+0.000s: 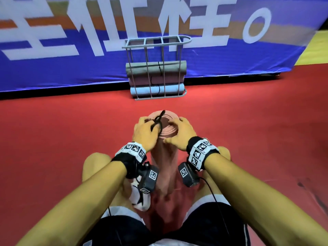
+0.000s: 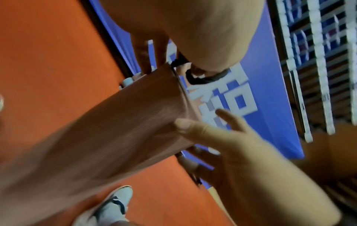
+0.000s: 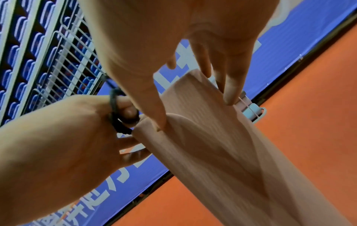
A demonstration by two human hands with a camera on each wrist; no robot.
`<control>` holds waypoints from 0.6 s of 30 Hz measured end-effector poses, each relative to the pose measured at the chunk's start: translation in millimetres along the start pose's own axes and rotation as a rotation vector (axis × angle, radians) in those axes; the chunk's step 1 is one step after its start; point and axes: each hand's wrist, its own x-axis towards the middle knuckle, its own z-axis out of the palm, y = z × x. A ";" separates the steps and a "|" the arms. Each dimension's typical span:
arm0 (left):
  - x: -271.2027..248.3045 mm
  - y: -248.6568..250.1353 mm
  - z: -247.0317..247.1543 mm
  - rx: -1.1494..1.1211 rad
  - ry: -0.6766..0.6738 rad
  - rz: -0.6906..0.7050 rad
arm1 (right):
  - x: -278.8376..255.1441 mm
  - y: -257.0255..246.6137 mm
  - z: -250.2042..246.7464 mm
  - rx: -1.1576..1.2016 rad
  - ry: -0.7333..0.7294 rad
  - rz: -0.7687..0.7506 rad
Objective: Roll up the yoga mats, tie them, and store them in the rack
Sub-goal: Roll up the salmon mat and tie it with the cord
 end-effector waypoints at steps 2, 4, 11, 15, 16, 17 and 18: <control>0.8 1.5 4.7 0.054 0.000 -0.013 | -4.0 2.3 -1.7 -0.045 -0.030 0.019; -2.5 4.3 10.0 0.066 0.012 -0.003 | -9.9 2.2 -1.3 -0.002 0.009 -0.028; -14.0 8.5 24.8 0.114 0.105 0.066 | 5.4 -6.9 2.1 0.267 0.138 0.038; -9.5 2.3 21.1 0.104 0.078 0.081 | 15.9 -2.3 15.2 0.193 0.141 0.054; -7.3 1.1 19.2 0.069 0.082 0.089 | 16.6 -2.7 15.5 0.192 0.150 0.049; -5.2 2.5 14.9 0.021 0.110 0.078 | 18.3 -2.6 15.4 0.195 0.165 0.046; -1.2 1.8 10.8 -0.057 0.150 0.045 | 19.6 -3.0 14.1 0.208 0.185 0.058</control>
